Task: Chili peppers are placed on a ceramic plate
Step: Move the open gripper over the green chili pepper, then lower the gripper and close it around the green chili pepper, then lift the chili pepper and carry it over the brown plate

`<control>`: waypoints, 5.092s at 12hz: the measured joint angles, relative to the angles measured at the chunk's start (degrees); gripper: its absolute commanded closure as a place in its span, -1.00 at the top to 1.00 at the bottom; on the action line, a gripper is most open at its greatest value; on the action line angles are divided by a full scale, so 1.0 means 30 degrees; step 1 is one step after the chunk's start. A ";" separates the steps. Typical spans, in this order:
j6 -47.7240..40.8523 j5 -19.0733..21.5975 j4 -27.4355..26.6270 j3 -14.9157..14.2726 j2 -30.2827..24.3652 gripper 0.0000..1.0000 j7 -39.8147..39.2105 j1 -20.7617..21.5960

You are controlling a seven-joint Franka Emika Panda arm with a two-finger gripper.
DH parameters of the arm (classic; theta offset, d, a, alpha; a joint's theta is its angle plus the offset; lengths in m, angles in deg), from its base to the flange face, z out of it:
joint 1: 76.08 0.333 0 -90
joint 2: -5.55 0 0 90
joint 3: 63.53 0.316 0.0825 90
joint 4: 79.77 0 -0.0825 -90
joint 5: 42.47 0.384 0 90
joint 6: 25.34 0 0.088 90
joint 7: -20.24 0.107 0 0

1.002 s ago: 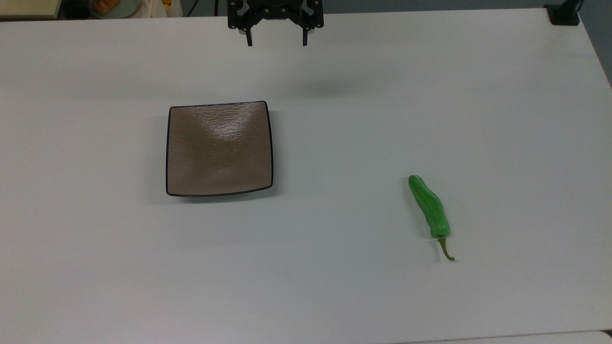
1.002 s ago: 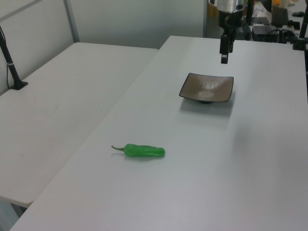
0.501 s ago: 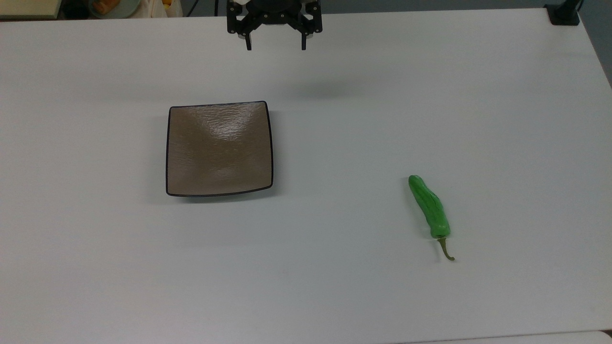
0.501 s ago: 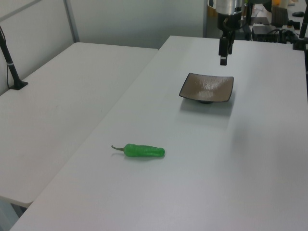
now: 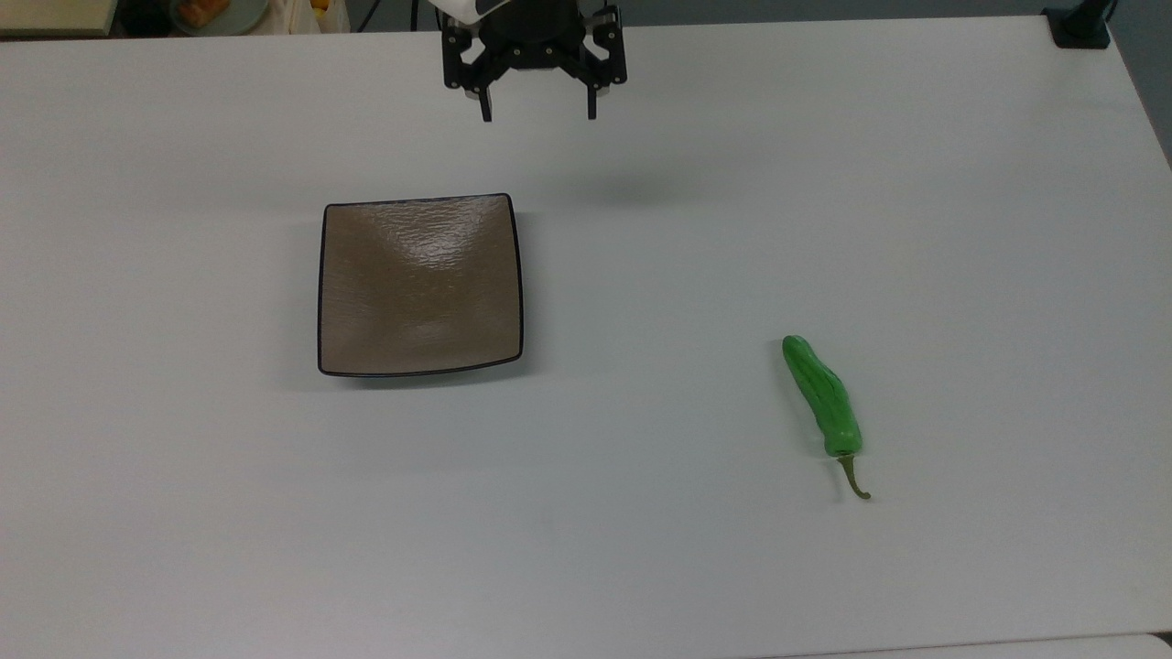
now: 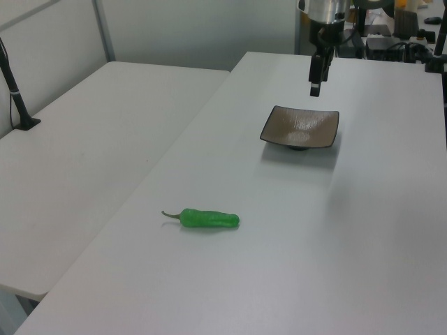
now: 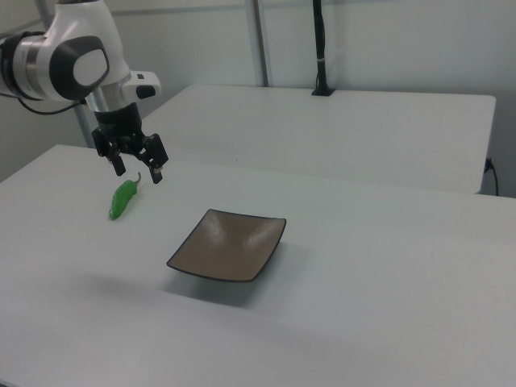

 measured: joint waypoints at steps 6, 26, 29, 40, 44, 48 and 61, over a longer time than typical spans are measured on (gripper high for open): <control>0.5986 0.1051 -0.0083 0.1493 0.2599 1.00 0.0021 0.0290; 1.5850 -0.2515 0.6308 0.2486 1.2882 1.00 0.6627 0.4070; 1.6016 -0.3187 0.6352 0.2491 1.3614 1.00 0.7265 0.4488; 1.5649 -0.4931 0.6963 0.2470 1.3642 -0.80 0.8299 0.4235; 1.2251 -0.5015 0.7039 0.2458 1.2043 -0.81 0.7024 0.3601; 0.6994 -0.3580 0.7018 0.2597 0.9915 -0.82 0.2631 0.2612; 0.4152 -0.3184 0.2640 -0.0622 0.5275 -0.63 -0.3462 -0.0319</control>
